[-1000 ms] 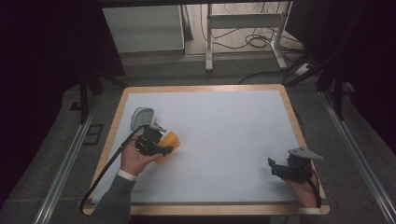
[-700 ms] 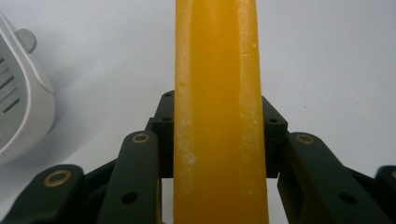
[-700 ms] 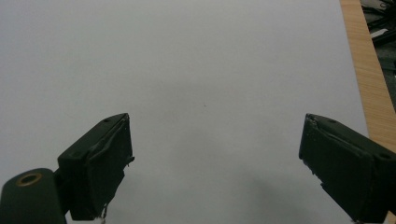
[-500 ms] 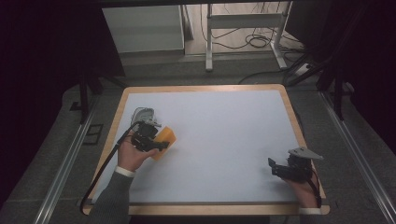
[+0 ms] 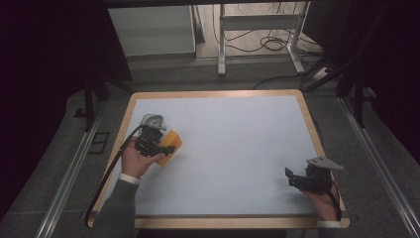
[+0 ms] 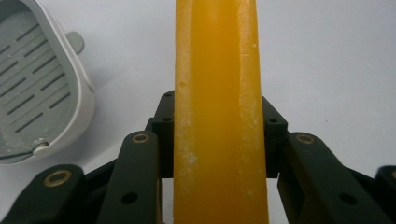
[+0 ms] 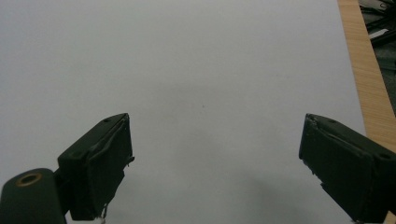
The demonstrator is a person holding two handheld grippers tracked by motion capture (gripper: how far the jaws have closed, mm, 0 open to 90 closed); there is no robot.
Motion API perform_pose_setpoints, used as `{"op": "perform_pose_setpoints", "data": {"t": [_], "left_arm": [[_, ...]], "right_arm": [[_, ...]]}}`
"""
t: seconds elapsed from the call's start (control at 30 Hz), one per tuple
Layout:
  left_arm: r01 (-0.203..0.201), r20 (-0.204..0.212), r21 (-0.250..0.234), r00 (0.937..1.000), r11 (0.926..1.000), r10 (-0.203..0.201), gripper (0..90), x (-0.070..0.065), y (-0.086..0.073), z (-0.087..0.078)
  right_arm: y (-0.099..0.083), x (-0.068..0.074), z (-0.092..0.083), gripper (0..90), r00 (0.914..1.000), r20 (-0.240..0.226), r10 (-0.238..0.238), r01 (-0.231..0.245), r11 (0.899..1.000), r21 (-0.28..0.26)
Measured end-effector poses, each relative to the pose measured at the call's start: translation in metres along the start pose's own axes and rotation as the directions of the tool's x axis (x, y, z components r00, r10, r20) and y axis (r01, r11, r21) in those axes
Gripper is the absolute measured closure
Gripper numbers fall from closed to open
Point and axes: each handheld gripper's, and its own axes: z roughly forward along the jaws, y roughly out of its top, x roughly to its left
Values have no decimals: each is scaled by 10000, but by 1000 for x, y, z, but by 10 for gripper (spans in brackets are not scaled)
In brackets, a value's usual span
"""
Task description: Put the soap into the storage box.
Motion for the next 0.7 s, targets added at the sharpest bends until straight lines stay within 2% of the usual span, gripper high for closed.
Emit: {"op": "perform_pose_setpoints", "data": {"t": [0.37, 0.7], "left_arm": [[394, -141, -272, 9991, 9989, -398, 609, 13, 3, -5], [503, -423, -507, 9977, 9974, -525, 609, 19, 10, -15]], "right_arm": [[0, 0, 0, 95, 10000, 18, -12, 12, 10000, -20], [0, 3, -2, 95, 9999, 35, -145, 146, 9999, -34]]}}
